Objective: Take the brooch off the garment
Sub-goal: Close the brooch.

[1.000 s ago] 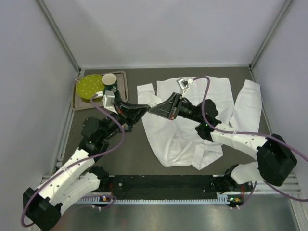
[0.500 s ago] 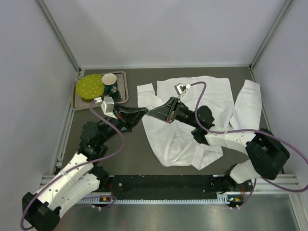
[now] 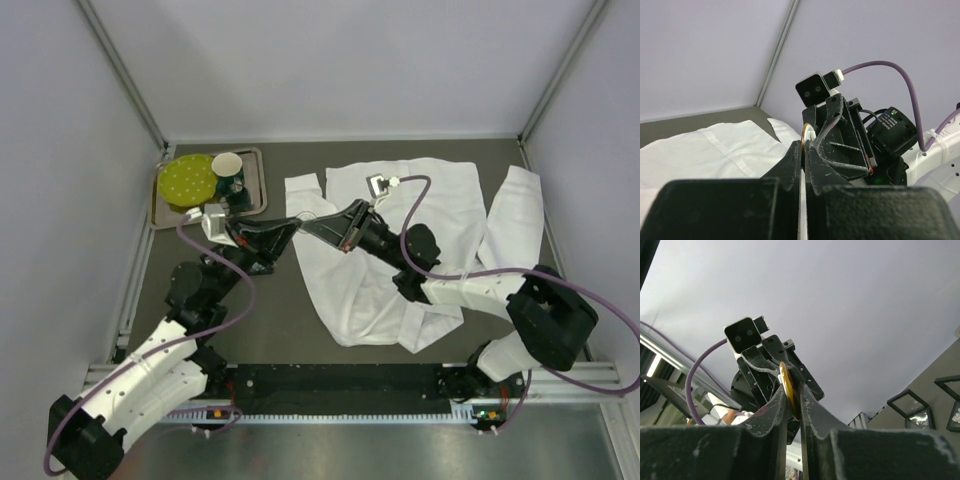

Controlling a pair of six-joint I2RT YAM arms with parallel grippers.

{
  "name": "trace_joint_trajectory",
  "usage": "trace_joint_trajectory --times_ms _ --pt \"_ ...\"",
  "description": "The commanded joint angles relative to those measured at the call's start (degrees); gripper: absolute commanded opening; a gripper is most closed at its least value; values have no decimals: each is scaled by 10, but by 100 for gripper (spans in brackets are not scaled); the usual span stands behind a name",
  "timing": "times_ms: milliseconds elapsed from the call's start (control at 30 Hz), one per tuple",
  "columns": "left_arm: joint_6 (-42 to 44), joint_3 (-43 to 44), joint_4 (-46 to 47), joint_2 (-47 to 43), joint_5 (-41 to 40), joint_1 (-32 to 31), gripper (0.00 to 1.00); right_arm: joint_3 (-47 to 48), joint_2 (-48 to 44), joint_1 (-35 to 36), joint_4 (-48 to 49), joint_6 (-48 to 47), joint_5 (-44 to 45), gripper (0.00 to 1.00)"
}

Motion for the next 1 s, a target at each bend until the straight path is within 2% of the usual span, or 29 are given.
trace_joint_trajectory --times_ms 0,100,133,233,367,467,533,567,600,700,733,767,867,967 --pt "-1 4 96 -16 0 -3 0 40 3 -13 3 -24 77 3" --pt "13 27 35 -18 4 -3 0 50 -14 -14 -39 -35 31 17" --pt "22 32 18 -21 1 -3 0 47 -20 -14 -48 -38 17 25" --pt "33 46 -58 -31 -21 -4 0 41 -44 -14 -93 -49 -24 35" --pt "22 48 -118 -45 -66 -3 0 14 -89 -15 -206 -90 -45 48" --pt "3 54 -155 -53 -92 -3 0 -9 -139 -15 -259 -140 -44 62" --pt "-24 66 -212 -54 -119 -3 0 10 -165 -15 -371 -221 -55 70" --pt "-36 86 -238 -52 -132 -3 0 20 -169 -15 -407 -251 -60 71" --pt "-48 99 -267 -46 -144 -2 0 33 -171 -15 -489 -324 -63 72" --pt "-90 167 -406 -17 -183 -2 0 81 -171 -10 -579 -456 -67 72" --pt "-114 184 -443 -9 -188 -3 0 97 -172 -9 -618 -481 -44 72" --pt "-126 214 -500 0 -195 -2 0 101 -174 -8 -628 -503 -36 72" --pt "-174 257 -587 25 -201 -3 0 113 -183 9 -636 -588 10 72" --pt "-225 281 -638 34 -210 -3 0 136 -175 30 -640 -668 52 71"
